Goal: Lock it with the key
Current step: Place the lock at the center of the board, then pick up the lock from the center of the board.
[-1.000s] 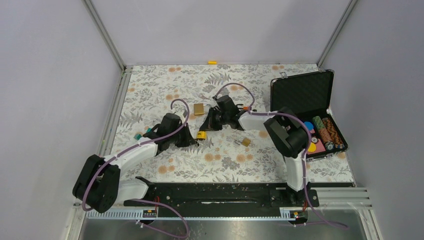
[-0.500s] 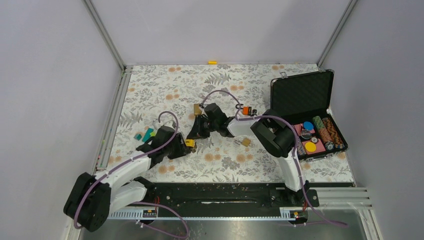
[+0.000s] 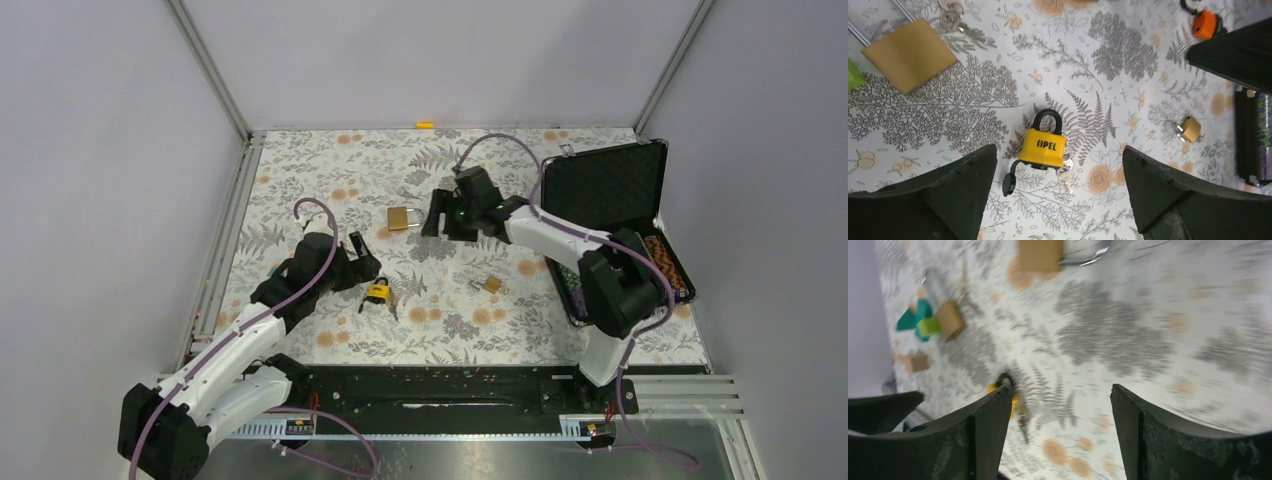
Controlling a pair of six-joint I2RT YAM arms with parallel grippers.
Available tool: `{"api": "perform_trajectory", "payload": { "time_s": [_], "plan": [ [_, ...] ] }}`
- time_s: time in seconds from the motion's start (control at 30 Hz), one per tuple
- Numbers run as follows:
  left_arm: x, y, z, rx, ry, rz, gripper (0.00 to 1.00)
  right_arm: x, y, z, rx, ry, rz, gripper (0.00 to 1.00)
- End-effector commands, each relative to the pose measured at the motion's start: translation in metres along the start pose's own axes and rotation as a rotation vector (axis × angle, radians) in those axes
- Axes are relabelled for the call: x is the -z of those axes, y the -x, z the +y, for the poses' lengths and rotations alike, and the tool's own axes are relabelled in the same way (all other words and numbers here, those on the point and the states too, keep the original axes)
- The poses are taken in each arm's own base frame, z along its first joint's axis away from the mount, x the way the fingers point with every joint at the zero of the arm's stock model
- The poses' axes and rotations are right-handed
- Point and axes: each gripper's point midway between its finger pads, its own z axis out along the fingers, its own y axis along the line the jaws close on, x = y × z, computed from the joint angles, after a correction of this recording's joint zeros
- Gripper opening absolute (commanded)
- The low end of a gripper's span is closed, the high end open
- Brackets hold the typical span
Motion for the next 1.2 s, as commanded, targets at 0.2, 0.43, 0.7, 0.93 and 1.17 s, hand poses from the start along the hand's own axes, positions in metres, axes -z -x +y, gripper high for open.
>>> {"api": "perform_trajectory", "payload": {
  "time_s": [0.2, 0.43, 0.7, 0.93, 1.17],
  "plan": [
    [-0.001, 0.050, -0.028, -0.042, -0.038, -0.121, 0.99, 0.075, -0.032, -0.122, 0.126, -0.438, 0.184, 0.88],
    [-0.009, 0.054, -0.039, -0.050, -0.080, -0.099, 0.99, 0.078, -0.060, -0.138, 0.094, -0.495, 0.304, 0.86],
    [-0.013, 0.057, -0.031, -0.027, -0.079, -0.091, 0.99, 0.090, -0.054, -0.120, 0.237, -0.475, 0.235, 0.80],
    [-0.014, 0.057, -0.025, -0.019, -0.075, -0.089, 0.99, 0.089, -0.077, -0.106, 0.420, -0.554, 0.356, 0.68],
    [-0.015, 0.055, -0.018, -0.005, -0.069, -0.089, 0.99, 0.076, -0.086, -0.113, 0.545, -0.630, 0.450, 0.58]
  ]
}}
